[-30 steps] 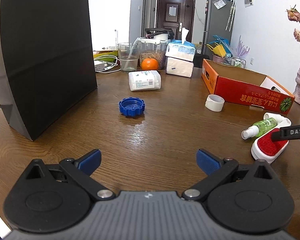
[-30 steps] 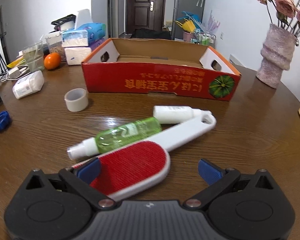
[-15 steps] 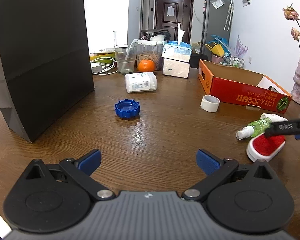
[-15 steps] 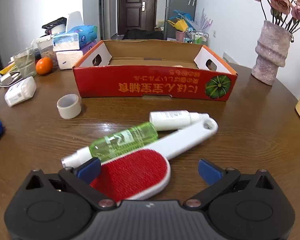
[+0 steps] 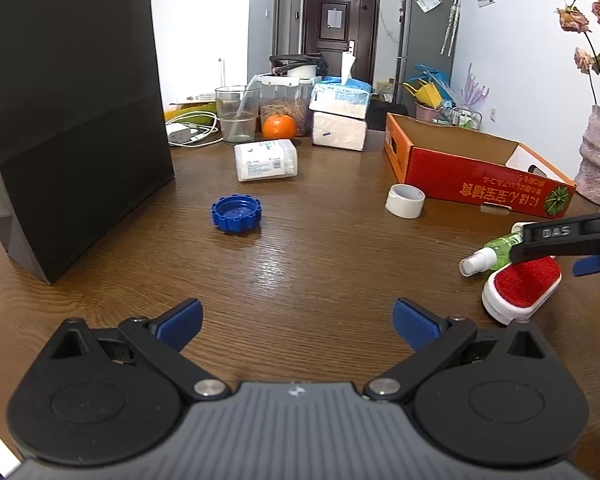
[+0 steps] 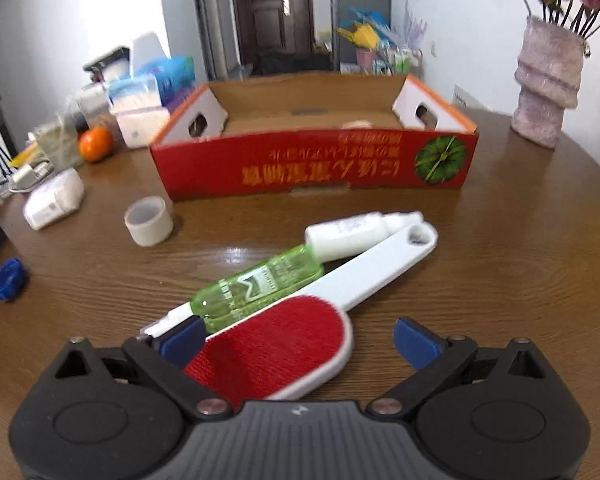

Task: Organize rigid objects
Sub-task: 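Close the right tool on the red lint brush, then grasp the white wet-wipes pack with the left tool while the right tool holds the brush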

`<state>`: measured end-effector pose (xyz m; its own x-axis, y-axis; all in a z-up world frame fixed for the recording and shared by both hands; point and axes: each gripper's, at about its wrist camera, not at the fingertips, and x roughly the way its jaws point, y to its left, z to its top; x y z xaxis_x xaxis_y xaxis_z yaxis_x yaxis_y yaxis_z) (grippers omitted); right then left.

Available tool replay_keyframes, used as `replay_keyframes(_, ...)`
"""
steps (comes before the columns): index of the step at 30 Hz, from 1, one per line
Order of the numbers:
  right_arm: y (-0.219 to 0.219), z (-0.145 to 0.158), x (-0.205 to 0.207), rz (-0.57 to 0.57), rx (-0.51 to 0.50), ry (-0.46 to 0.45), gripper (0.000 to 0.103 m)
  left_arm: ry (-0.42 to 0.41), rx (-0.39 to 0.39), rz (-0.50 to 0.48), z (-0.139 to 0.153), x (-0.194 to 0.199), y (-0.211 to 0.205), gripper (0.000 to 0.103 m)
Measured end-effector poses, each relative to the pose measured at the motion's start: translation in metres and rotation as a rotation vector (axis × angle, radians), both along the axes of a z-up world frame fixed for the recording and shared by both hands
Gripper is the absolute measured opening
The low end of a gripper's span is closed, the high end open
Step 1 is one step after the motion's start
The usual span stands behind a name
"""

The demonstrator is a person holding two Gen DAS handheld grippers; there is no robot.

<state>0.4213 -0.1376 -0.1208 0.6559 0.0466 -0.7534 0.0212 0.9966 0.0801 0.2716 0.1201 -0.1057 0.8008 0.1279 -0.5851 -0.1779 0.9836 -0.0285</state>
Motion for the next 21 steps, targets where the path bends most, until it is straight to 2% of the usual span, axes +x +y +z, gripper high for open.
replay_keyframes(5, 0.004, -0.019, 0.012, -0.038, 0.030, 0.072, 0.103, 0.012, -0.008, 0.020, -0.001, 0.002, 0.007, 0.103)
replay_keyframes(7, 0.009, -0.025, 0.007, -0.017, -0.050, 0.061, 0.095, 0.009, -0.013, 0.017, -0.001, 0.002, 0.008, 0.103)
replay_keyframes(8, 0.008, -0.025, 0.003, -0.006, -0.050, 0.046, 0.085, 0.009, -0.012, 0.017, -0.002, 0.003, 0.008, 0.103)
replay_keyframes(13, -0.017, -0.018, -0.011, 0.049, -0.064, 0.040, 0.064, 0.011, -0.003, 0.008, -0.002, 0.011, 0.011, 0.103)
replay_keyframes(16, -0.036, -0.016, -0.019, 0.079, -0.072, 0.048, 0.062, 0.008, 0.016, 0.008, 0.003, 0.024, 0.019, 0.103)
replay_keyframes(21, -0.069, -0.018, -0.029, 0.102, -0.068, 0.040, 0.062, 0.010, 0.004, 0.011, 0.022, 0.060, 0.040, 0.103)
